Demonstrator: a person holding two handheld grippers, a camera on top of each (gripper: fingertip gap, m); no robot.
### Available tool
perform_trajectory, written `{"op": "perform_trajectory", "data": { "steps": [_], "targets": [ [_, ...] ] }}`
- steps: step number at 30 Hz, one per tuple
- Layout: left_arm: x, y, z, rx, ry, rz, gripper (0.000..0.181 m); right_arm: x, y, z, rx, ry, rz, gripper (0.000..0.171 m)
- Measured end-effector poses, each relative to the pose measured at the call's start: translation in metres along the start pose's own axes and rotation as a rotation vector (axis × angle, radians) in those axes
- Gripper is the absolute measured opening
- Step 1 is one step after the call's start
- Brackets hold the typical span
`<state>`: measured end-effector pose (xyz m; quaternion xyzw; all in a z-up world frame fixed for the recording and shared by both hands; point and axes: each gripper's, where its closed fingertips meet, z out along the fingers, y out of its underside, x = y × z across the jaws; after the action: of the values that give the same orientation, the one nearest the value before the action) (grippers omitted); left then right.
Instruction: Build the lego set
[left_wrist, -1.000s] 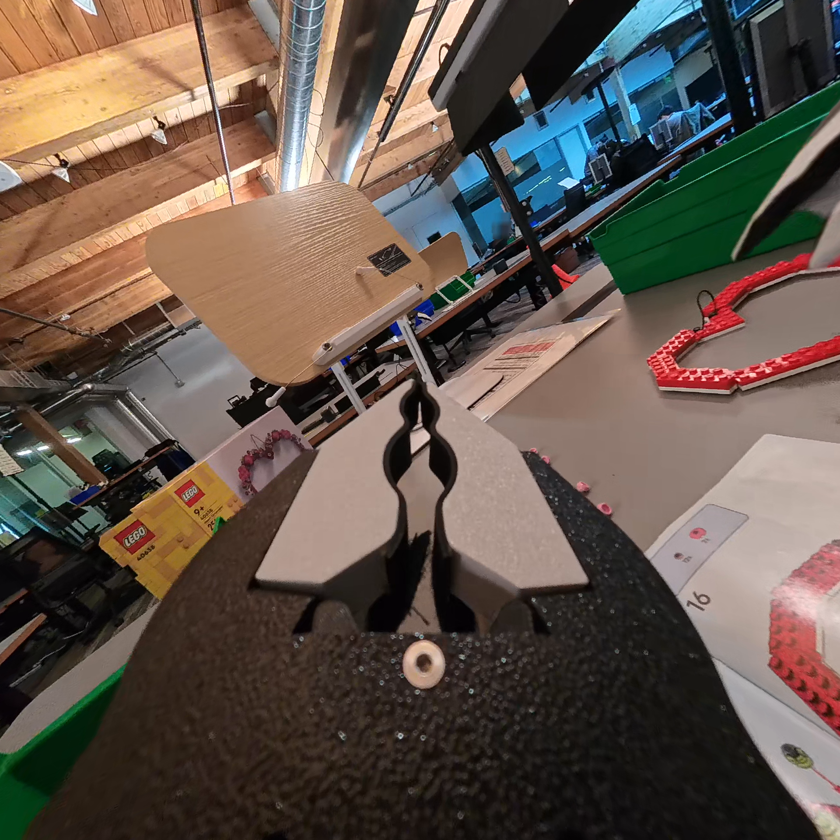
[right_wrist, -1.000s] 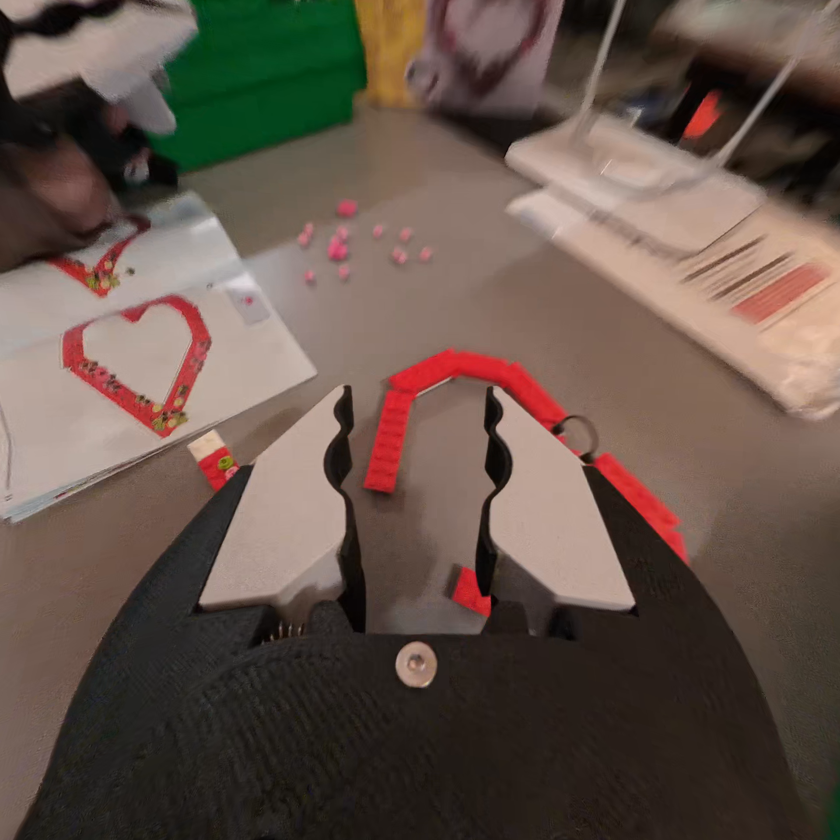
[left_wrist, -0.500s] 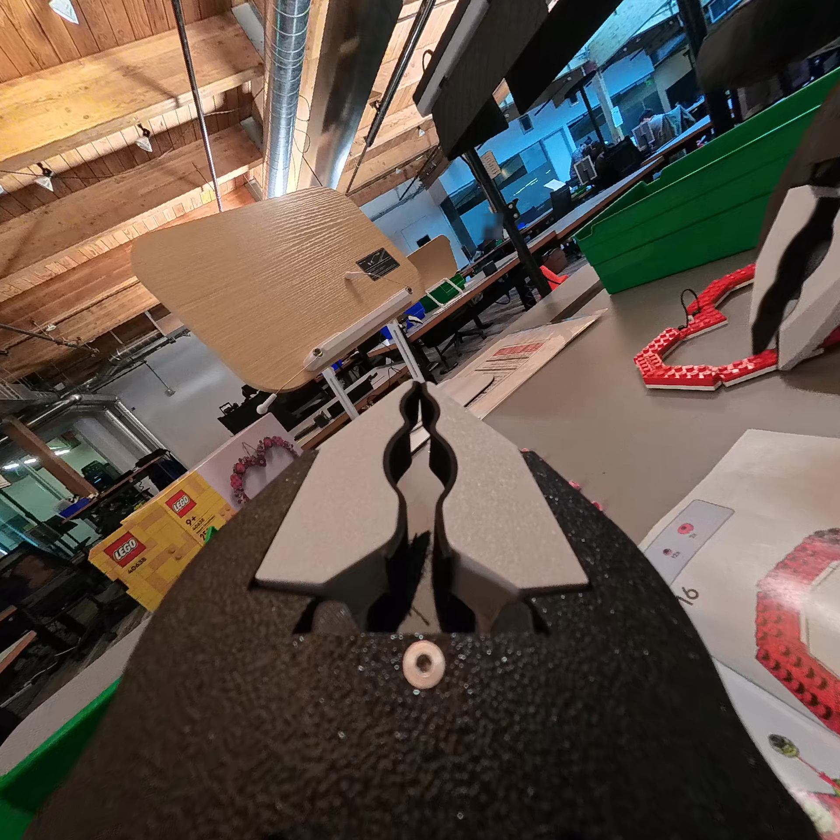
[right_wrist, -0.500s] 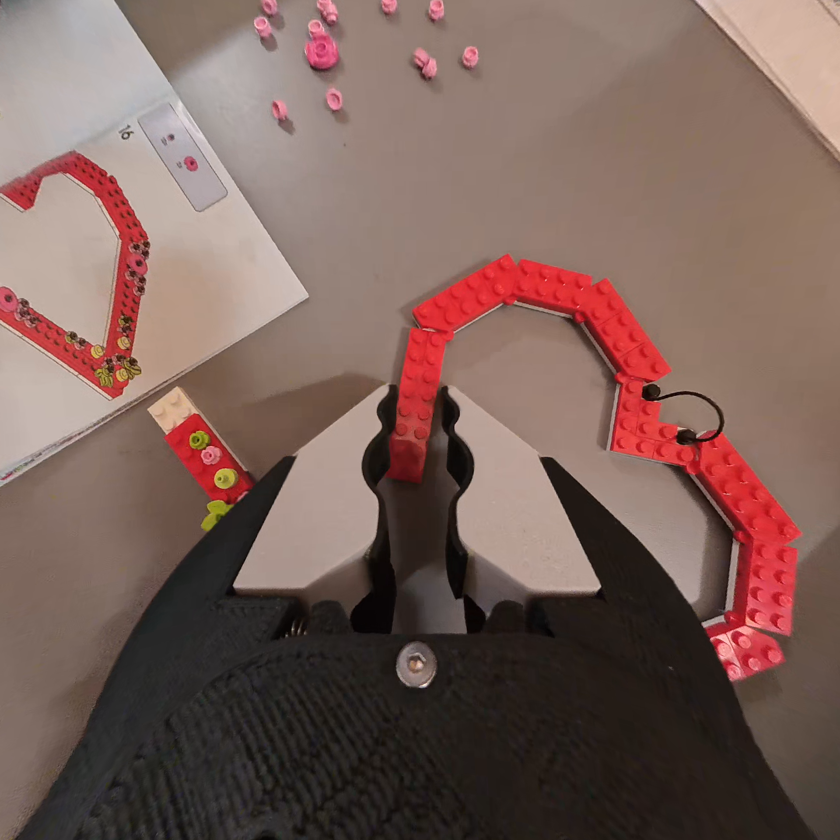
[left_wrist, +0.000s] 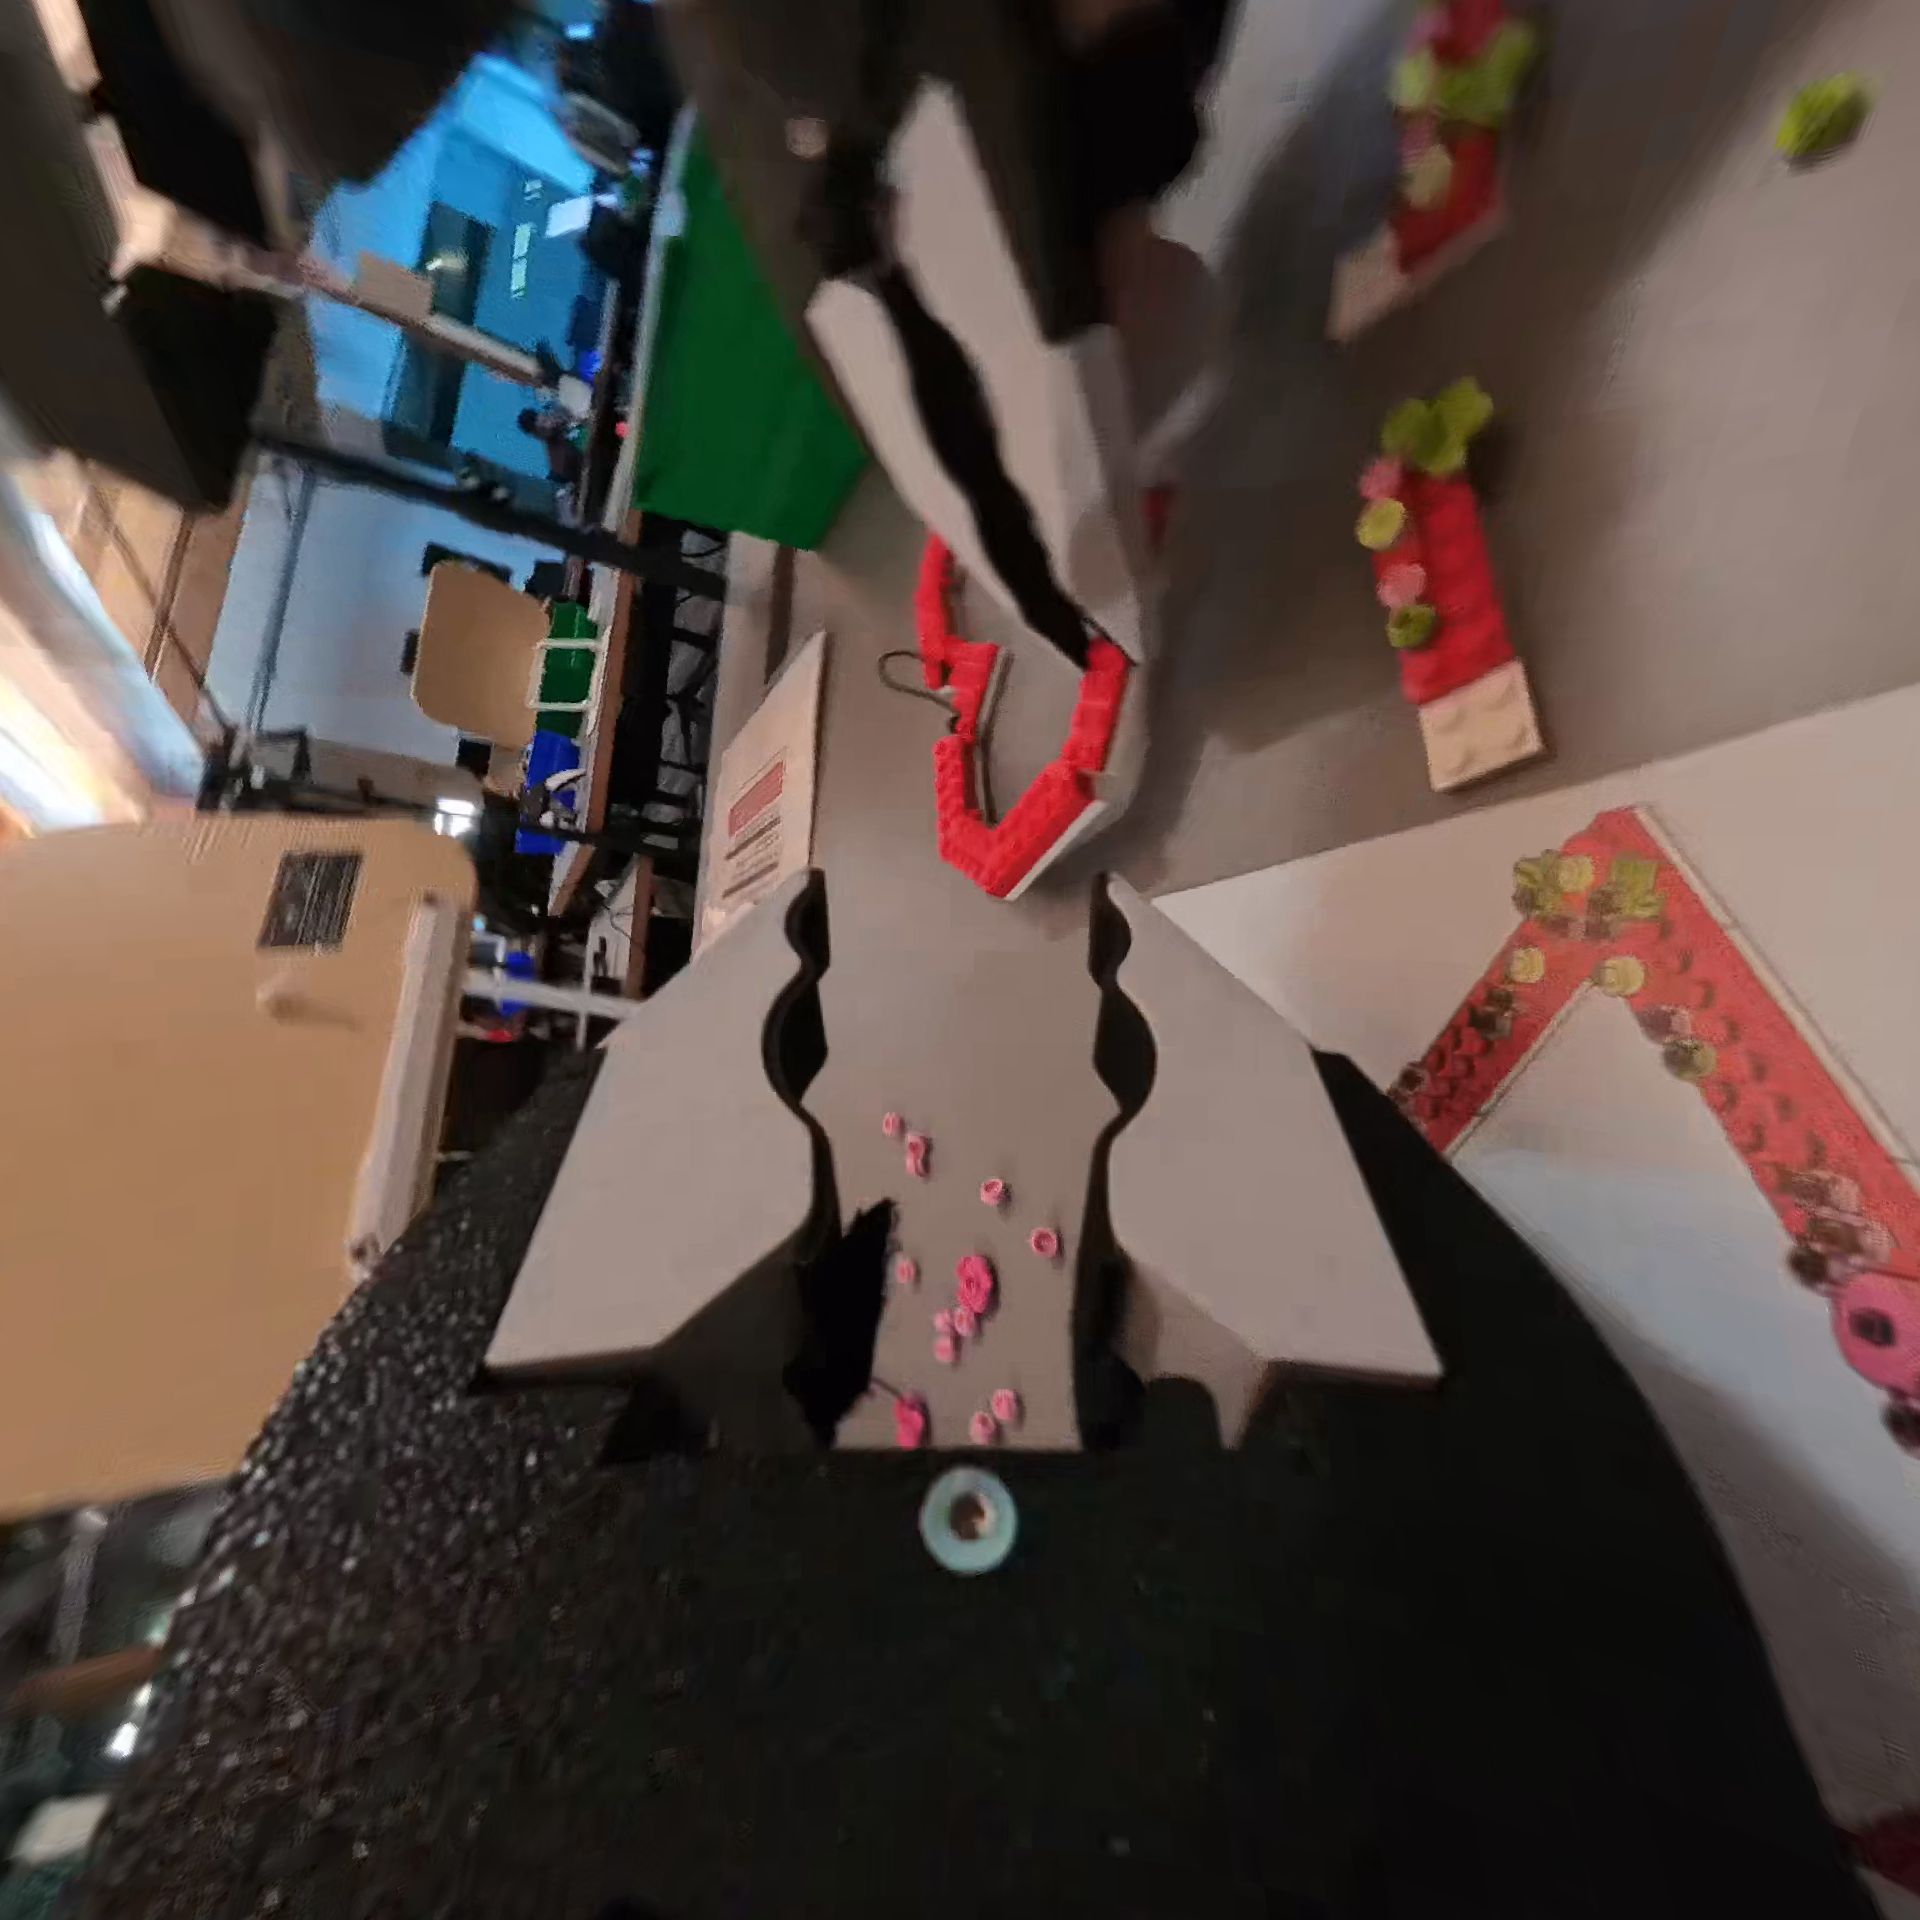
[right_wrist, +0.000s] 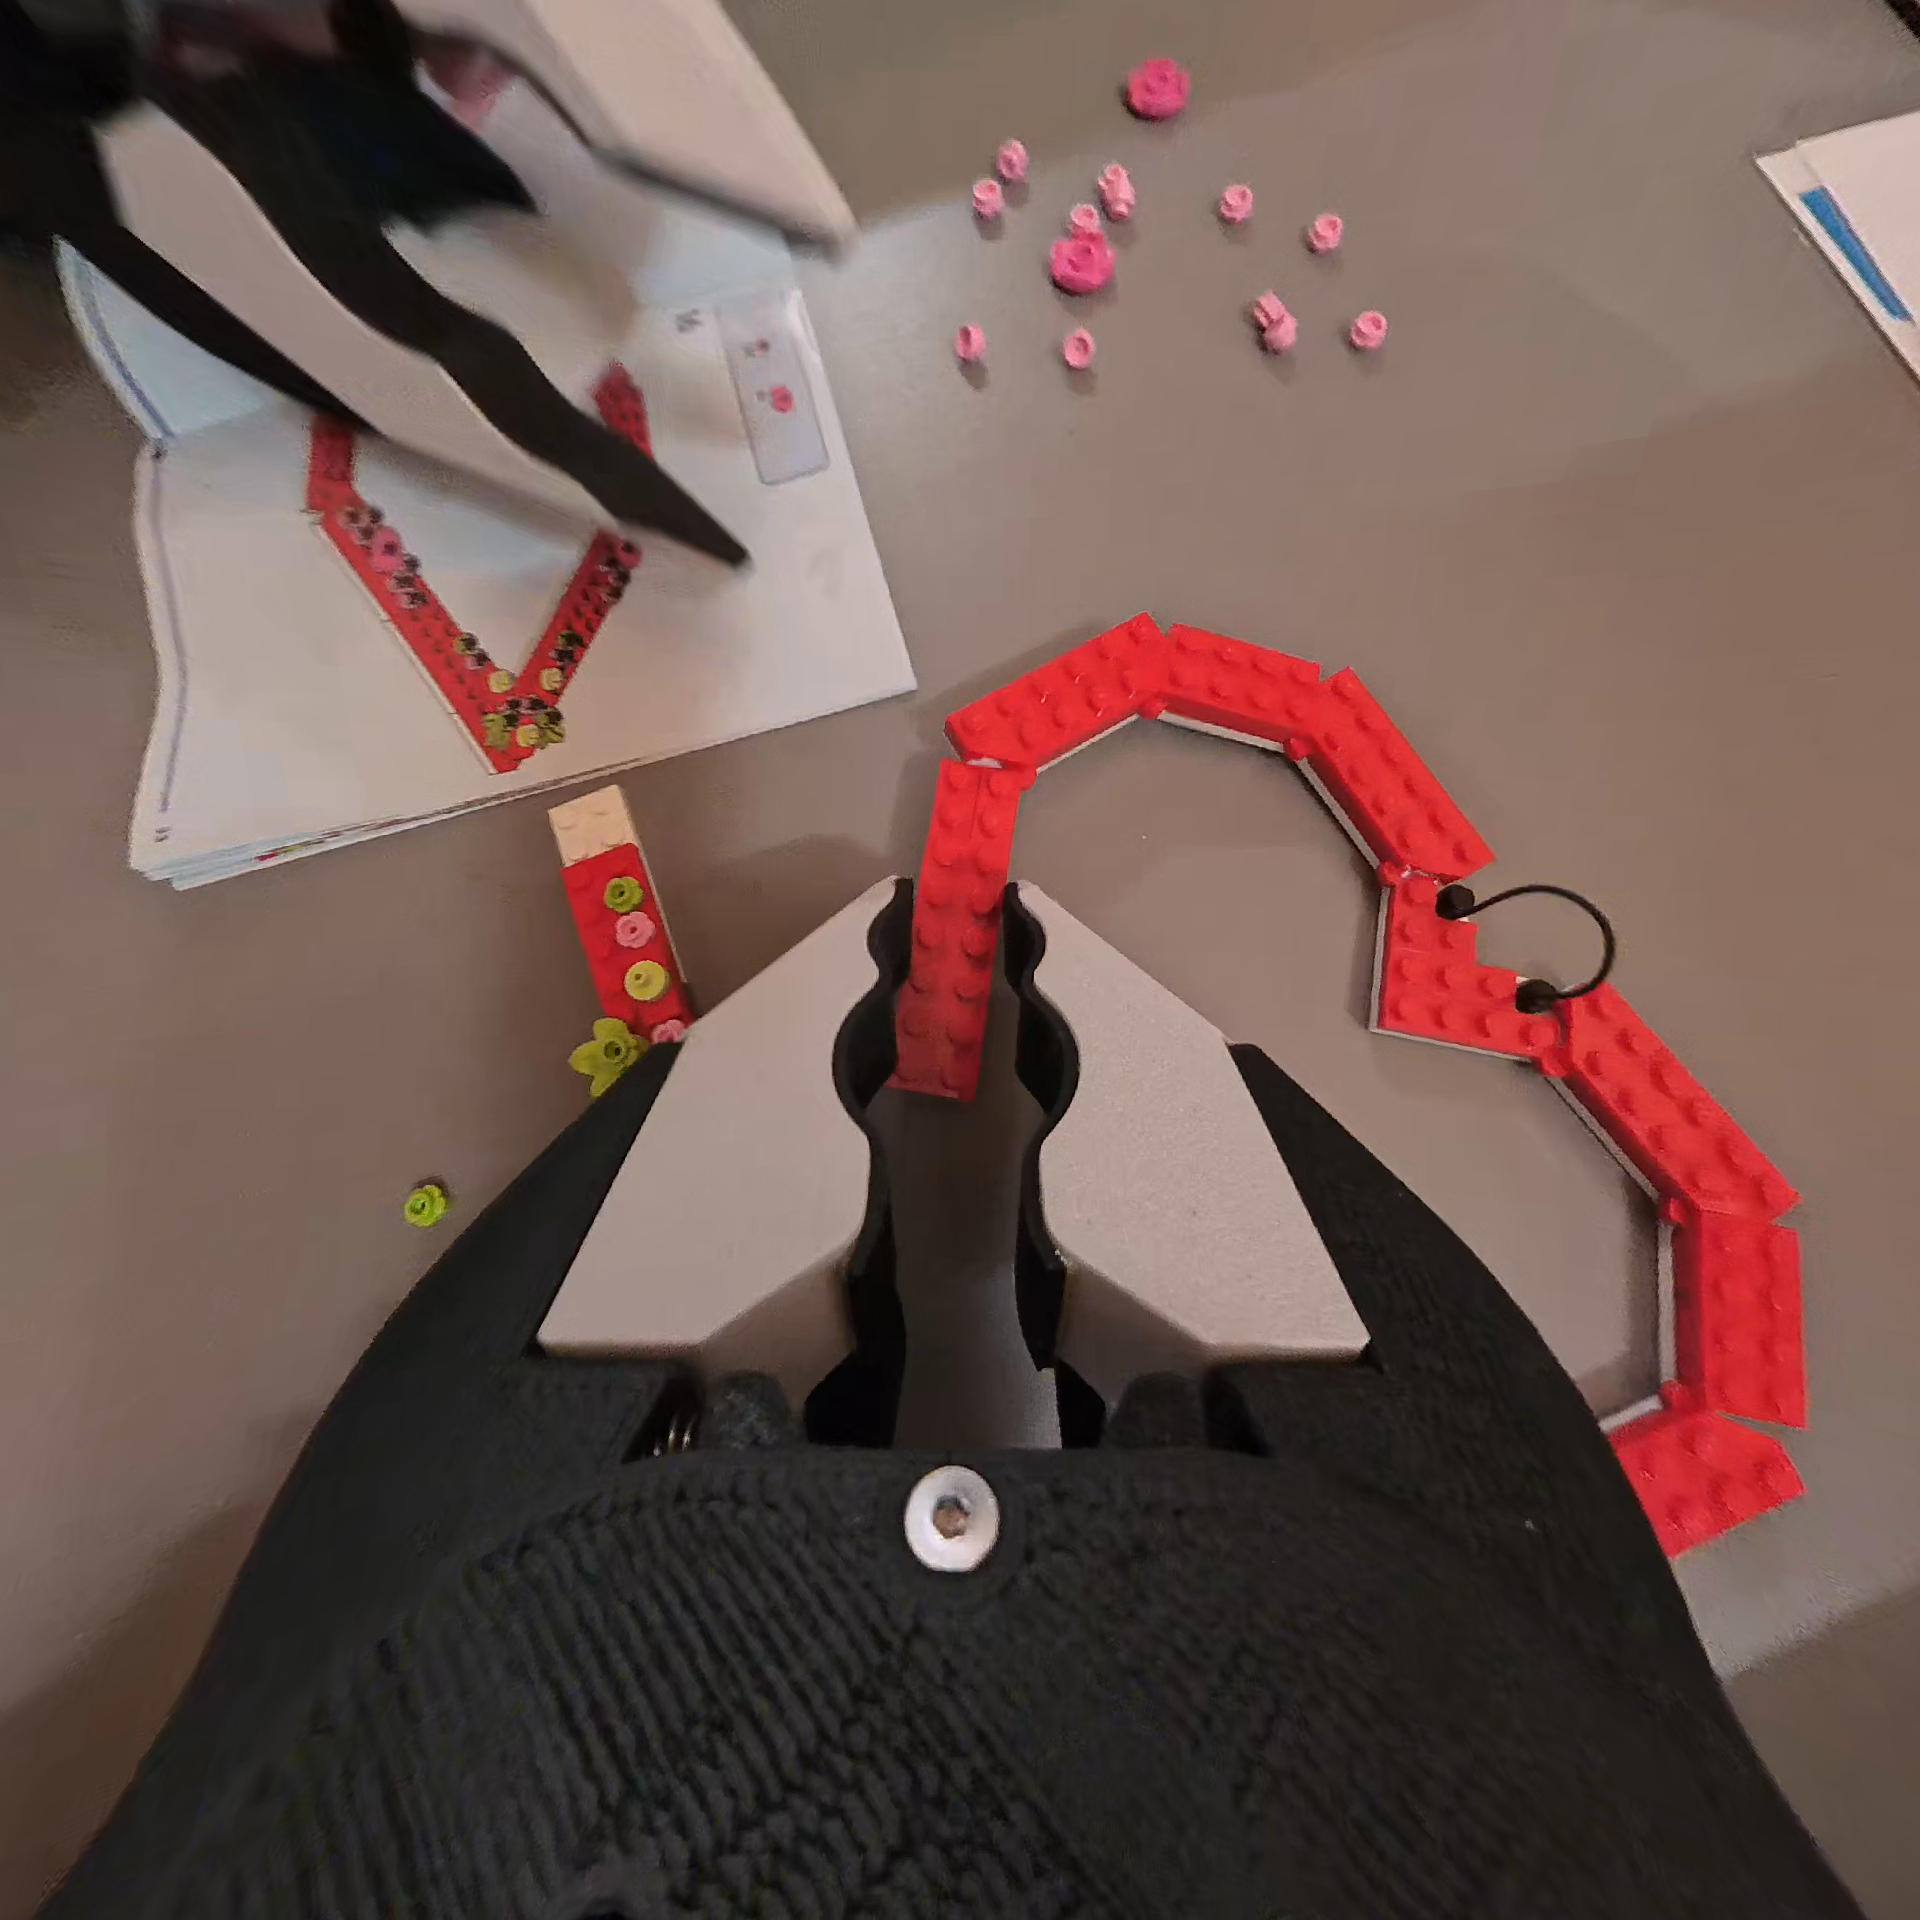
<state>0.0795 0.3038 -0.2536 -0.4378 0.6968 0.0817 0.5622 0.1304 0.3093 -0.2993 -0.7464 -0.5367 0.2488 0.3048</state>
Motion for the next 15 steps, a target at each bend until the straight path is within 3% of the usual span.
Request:
{"op": "perform_trajectory", "data": {
  "steps": [3, 7, 15],
  "targets": [
    [0.016, -0.001, 0.019, -0.037, 0.085, 0.109, 0.051, -0.004, -0.002, -0.002, 0.016, -0.039, -0.014, 0.015],
    [0.029, 0.003, 0.035, -0.064, 0.164, 0.099, 0.049, -0.009, -0.003, -0.002, 0.04, -0.076, -0.026, 0.015],
    [0.031, -0.002, 0.043, -0.078, 0.084, 0.201, 0.014, -0.017, -0.009, -0.002, 0.079, -0.125, -0.022, 0.015]
  ]
}}
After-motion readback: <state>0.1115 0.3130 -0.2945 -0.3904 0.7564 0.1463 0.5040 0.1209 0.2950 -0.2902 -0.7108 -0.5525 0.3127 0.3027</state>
